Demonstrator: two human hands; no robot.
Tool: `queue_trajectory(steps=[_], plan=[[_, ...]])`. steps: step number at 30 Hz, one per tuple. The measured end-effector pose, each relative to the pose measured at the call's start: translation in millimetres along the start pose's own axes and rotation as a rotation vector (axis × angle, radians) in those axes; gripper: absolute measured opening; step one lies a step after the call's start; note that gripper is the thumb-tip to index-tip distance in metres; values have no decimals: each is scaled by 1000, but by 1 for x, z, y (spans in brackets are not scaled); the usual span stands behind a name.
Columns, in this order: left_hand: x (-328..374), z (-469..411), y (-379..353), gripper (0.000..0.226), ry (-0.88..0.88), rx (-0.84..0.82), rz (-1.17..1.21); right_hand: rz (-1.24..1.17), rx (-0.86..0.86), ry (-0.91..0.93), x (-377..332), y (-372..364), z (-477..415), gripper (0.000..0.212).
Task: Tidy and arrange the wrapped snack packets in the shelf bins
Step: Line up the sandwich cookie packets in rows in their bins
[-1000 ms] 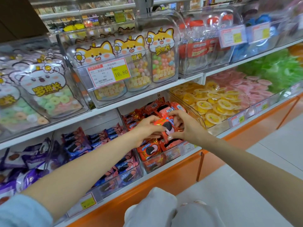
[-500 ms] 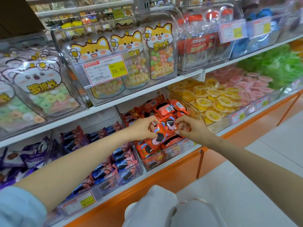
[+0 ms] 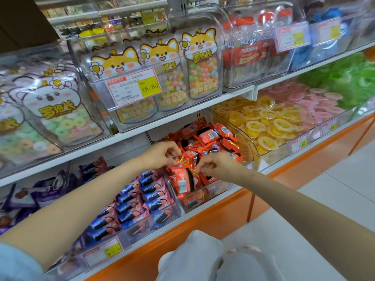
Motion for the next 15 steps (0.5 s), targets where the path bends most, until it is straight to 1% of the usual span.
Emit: queue_trajectory(steps=[2,4,6,8,10,11,13,15], plan=[[4,3,-8,22,-41,-72,-63,42,-41,8,-3,-15,-4,23],[14,5,-16,26,-88,-117,-186,50,-71,-31,2,-25,-7,28],[23,8,-18,31,-137,-144,-273,17,-54,-69,5,-24,-9,29],[25,10,-21,39,-174,-229,-334,-28,-27,-91,5,-19,-8,27],[23,13,-27,50,-170,-332,-424,-85,-49,-139,10,-17,-6,24],[25,15,-30,55,-171,-355,-478,-106,-74,-182,15,-19,-5,25],[31,15,-34,57,-190,-327,-516,-145,-113,-247,21,-25,-3,24],[36,13,-29,50,-203,-234,-443,-278,-99,-274,22,-25,-1,21]])
Point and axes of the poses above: each hand's wrist, its own z-axis away from the middle knuckle, its own y-axis out of the back of the hand, x = y × z, the point moved 8 cm from there along -z, towards the middle knuckle, and after that the axes turned 14 degrees about -z, right-handed, at the moved point
